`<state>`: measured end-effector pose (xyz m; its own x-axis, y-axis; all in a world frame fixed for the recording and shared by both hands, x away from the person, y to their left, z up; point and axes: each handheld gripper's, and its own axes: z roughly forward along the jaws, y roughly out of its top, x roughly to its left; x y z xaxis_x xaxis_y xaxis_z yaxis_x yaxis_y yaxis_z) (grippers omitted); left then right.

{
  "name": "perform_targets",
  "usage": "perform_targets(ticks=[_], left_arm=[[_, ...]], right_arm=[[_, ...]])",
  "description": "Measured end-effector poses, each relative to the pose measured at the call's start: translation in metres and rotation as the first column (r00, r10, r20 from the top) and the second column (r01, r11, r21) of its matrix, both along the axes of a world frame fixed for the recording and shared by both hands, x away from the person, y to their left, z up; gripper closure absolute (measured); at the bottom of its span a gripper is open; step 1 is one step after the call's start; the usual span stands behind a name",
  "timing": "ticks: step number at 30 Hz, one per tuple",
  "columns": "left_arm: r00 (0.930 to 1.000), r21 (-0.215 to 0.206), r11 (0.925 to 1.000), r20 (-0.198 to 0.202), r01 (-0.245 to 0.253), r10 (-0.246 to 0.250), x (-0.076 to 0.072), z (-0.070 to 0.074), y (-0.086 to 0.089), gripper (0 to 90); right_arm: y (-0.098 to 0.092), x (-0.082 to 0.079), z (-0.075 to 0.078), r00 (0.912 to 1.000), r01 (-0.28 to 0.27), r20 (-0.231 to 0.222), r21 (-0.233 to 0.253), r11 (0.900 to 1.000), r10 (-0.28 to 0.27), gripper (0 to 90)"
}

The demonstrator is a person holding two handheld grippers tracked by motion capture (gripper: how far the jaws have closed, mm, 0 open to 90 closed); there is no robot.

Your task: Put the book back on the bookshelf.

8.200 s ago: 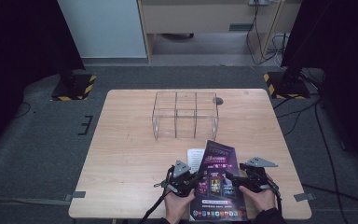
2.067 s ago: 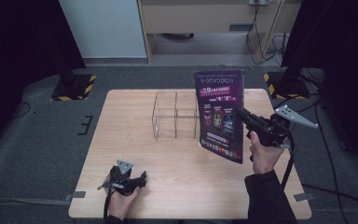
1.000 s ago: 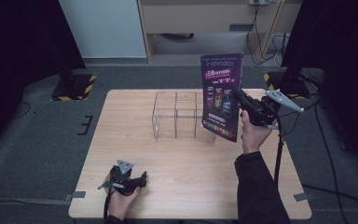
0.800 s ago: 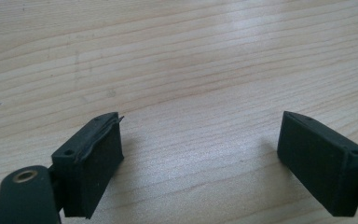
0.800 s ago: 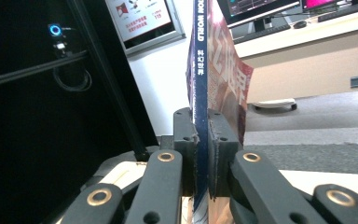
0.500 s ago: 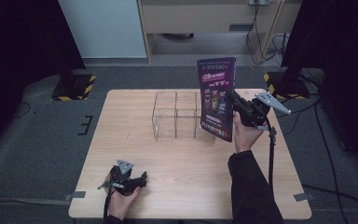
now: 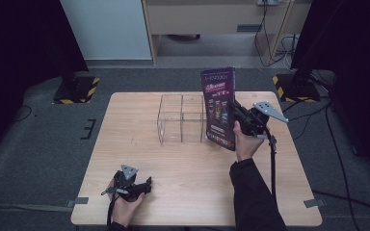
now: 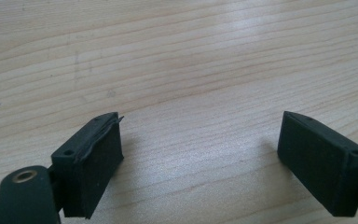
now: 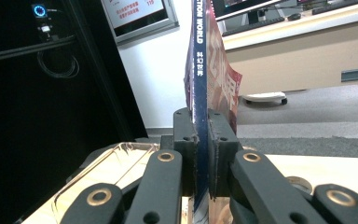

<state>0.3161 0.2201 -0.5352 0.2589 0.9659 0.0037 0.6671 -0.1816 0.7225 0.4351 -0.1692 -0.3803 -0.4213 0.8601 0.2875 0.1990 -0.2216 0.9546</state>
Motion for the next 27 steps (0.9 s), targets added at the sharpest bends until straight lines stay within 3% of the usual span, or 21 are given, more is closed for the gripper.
perform_targets(ticks=[27], left_arm=[[1.0, 0.0, 1.0, 0.0, 0.0, 0.0, 0.0, 0.0, 0.0, 12.7]], right_arm=[[0.009, -0.015, -0.029, 0.9984, 0.016, 0.055, -0.001, 1.0, -0.016, 84.6]])
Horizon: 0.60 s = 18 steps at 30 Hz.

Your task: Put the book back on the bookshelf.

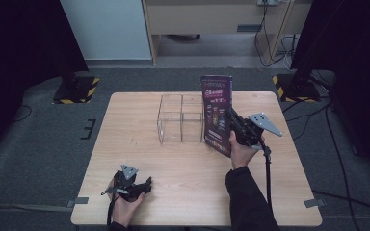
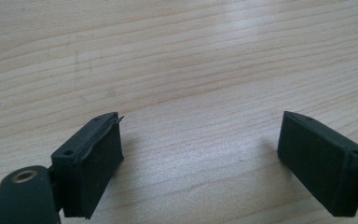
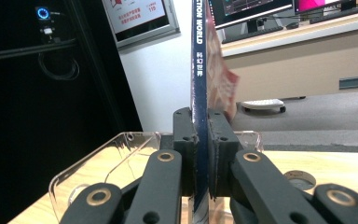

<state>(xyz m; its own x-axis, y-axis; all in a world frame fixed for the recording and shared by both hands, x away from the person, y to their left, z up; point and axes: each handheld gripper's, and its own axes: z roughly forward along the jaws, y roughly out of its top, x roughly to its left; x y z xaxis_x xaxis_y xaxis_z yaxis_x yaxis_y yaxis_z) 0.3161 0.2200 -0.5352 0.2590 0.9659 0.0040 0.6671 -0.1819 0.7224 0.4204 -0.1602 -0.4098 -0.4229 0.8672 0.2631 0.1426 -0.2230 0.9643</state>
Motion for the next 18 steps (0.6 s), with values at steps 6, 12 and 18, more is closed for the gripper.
perform_targets(ticks=[6, 12, 18], left_arm=[[1.0, 0.0, 1.0, 0.0, 0.0, 0.0, 0.0, 0.0, 0.0, 12.6], [1.0, 0.0, 1.0, 0.0, 0.0, 0.0, 0.0, 0.0, 0.0, 12.7], [1.0, 0.0, 1.0, 0.0, -0.001, 0.001, 0.0, 0.0, 0.0, 12.6]], right_arm=[[-0.003, -0.006, -0.005, 1.0, -0.005, -0.002, -0.023, 1.0, 0.005, 84.3], [-0.007, -0.011, -0.006, 0.9998, -0.015, -0.012, -0.035, 0.999, 0.015, 83.9], [-0.014, -0.02, -0.005, 0.9979, -0.053, -0.041, -0.077, 0.996, 0.05, 83.0]])
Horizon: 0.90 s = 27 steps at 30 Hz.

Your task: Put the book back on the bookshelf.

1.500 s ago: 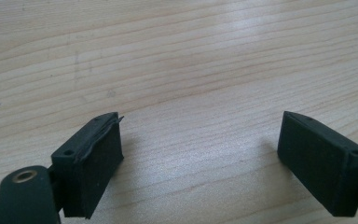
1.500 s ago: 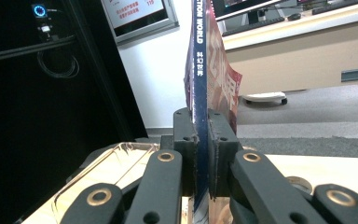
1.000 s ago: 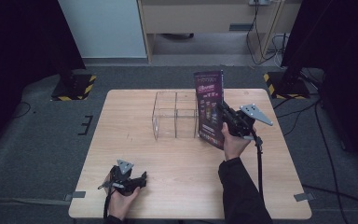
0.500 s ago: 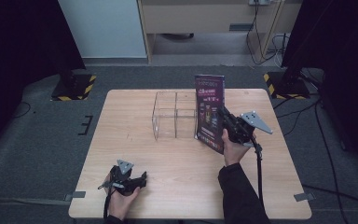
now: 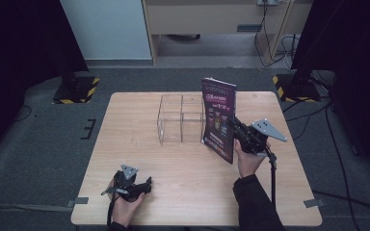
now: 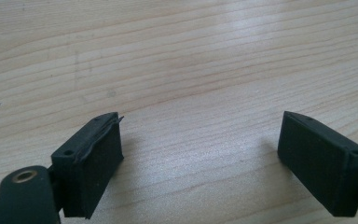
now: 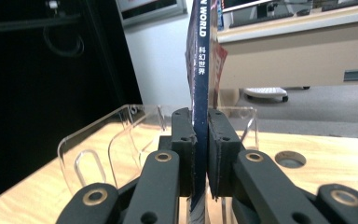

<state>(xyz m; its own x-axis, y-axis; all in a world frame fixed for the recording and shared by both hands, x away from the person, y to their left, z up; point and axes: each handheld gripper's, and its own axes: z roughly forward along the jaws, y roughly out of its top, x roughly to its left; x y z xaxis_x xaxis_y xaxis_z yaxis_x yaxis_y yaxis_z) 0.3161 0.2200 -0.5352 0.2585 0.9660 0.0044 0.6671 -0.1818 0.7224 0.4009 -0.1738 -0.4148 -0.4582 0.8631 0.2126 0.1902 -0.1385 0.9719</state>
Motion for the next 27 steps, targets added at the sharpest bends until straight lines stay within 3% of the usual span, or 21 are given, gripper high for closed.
perform_targets(ticks=[11, 17, 27], left_arm=[[1.0, 0.0, 1.0, 0.0, -0.001, 0.001, 0.0, 0.0, 0.0, 12.4], [1.0, 0.0, 1.0, 0.0, -0.001, 0.001, 0.0, 0.0, 0.0, 12.4], [1.0, -0.002, 1.0, -0.001, -0.002, 0.002, 0.0, 0.0, 0.0, 12.3]], right_arm=[[-0.015, -0.016, -0.001, 0.9974, -0.039, -0.063, -0.07, 0.997, 0.035, 81.4], [-0.025, -0.028, -0.007, 0.9908, -0.083, -0.113, -0.076, 0.994, 0.074, 81.6], [-0.031, -0.048, -0.016, 0.9812, -0.132, -0.156, -0.116, 0.985, 0.113, 82.3]])
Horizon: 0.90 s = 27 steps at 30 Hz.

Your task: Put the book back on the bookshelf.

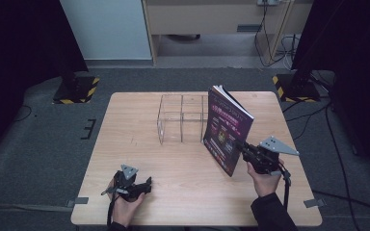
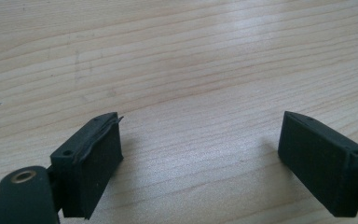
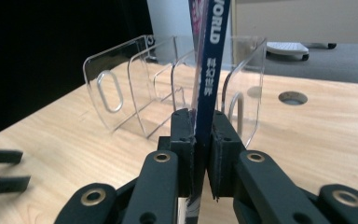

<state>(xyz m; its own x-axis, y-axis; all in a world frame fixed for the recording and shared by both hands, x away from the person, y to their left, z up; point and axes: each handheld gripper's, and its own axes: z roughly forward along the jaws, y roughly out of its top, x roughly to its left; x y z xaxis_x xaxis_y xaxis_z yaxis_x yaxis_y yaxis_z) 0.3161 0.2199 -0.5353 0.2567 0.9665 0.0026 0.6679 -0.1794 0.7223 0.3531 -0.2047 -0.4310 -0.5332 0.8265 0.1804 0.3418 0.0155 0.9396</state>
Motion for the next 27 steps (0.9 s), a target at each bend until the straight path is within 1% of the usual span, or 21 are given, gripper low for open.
perform_targets(ticks=[2, 7, 11, 12, 14, 15, 17, 19, 20, 24, 27], left_arm=[[1.0, 0.001, 1.0, -0.001, 0.0, 0.0, 0.0, 0.0, 0.0, 12.2], [1.0, 0.002, 1.0, -0.001, -0.001, 0.001, 0.0, 0.0, 0.0, 12.1], [1.0, 0.003, 1.0, -0.001, -0.002, 0.002, 0.0, 0.0, 0.0, 12.0], [1.0, 0.003, 1.0, -0.002, -0.002, 0.002, 0.0, 0.0, 0.0, 12.0], [1.0, 0.003, 1.0, -0.002, -0.003, 0.003, 0.0, 0.0, 0.0, 11.9], [1.0, 0.003, 1.0, -0.002, -0.003, 0.003, 0.0, 0.0, 0.0, 12.0], [1.0, 0.003, 1.0, -0.002, -0.003, 0.003, 0.0, 0.0, 0.0, 11.9], [1.0, 0.003, 1.0, -0.002, -0.003, 0.003, 0.0, 0.0, 0.0, 11.9], [1.0, 0.003, 1.0, -0.002, -0.004, 0.004, 0.0, 0.0, 0.0, 11.9], [1.0, 0.003, 1.0, -0.002, -0.003, 0.003, 0.0, 0.0, 0.0, 11.9], [1.0, 0.003, 1.0, -0.002, -0.003, 0.003, 0.0, 0.0, 0.0, 11.9]], right_arm=[[-0.002, -0.005, -0.003, 0.9999, -0.008, -0.008, 0.003, 1.0, 0.008, 82.1], [-0.005, -0.01, -0.007, 0.9996, -0.016, -0.023, -0.007, 1.0, 0.016, 82.1], [-0.006, -0.016, -0.011, 0.9995, -0.024, -0.023, -0.017, 1.0, 0.023, 81.9], [-0.006, -0.017, -0.012, 0.9996, -0.022, -0.017, -0.014, 1.0, 0.022, 81.8], [-0.006, -0.019, -0.013, 0.9995, -0.02, -0.022, -0.01, 1.0, 0.02, 81.5], [-0.005, -0.019, -0.012, 0.9995, -0.025, -0.018, -0.014, 1.0, 0.025, 81.1], [-0.003, -0.019, -0.011, 0.9997, -0.025, -0.008, -0.02, 0.999, 0.025, 79.4], [0.0, -0.02, -0.005, 0.9996, -0.025, 0.009, -0.02, 0.999, 0.025, 77.7], [0.0, -0.02, -0.003, 0.9992, -0.031, 0.025, -0.028, 0.999, 0.032, 76.9], [0.001, -0.017, 0.01, 0.9975, -0.023, 0.067, 0.008, 1.0, 0.022, 74.4], [0.004, -0.012, 0.015, 0.9975, -0.004, 0.071, 0.015, 1.0, 0.002, 73.9]])
